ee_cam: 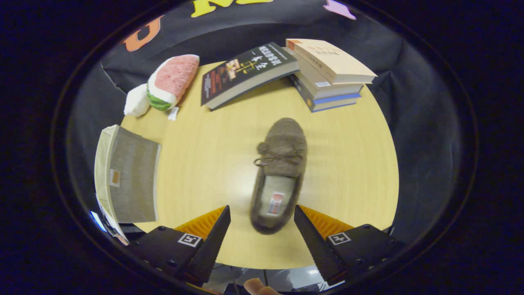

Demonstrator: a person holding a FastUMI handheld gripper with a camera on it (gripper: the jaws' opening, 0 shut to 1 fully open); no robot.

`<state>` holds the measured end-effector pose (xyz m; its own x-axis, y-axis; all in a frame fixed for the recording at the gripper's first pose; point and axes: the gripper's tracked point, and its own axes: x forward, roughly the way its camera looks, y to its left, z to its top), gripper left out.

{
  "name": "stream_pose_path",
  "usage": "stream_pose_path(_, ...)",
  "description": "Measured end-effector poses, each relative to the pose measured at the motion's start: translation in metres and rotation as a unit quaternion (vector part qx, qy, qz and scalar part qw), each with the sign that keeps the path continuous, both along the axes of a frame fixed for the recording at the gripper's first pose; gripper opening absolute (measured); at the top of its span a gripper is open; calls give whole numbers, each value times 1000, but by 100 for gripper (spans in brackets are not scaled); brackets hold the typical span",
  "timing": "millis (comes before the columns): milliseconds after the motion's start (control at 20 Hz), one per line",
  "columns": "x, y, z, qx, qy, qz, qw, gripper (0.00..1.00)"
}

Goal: Open the storage box then place both shoes into the box .Put the left shoe in first, then the right shoe, with the right side of both shoes facing outward in a uniform manner.

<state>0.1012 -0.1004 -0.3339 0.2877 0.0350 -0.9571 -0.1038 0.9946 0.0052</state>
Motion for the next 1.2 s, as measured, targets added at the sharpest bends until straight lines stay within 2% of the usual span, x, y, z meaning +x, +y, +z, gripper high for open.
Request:
stream_pose_path(300,23,-59,-45,-65,7,-28,997,95)
stream_pose_path(400,30,-60,-54,-57,7,-31,998,88)
stream_pose_path(450,30,-59,-59,-52,11,-26,998,84)
stream_pose_path(600,32,-44,-67,-20,15,-18,1000,47)
stream_pose_path(700,35,-33,-69,-2,17,-3,1000,38)
stream_pose_path(750,31,-32,-71,-6,24,-17,1000,37)
stream_pose_path(800,33,-32,-71,-4,22,-27,999,11)
stream_pose_path(900,33,-33,-69,-4,16,-37,999,11)
stream_pose_path(950,31,-33,-68,1,15,-45,999,3)
stream_pose_path(1200,13,-26,-56,30,23,-66,997,1)
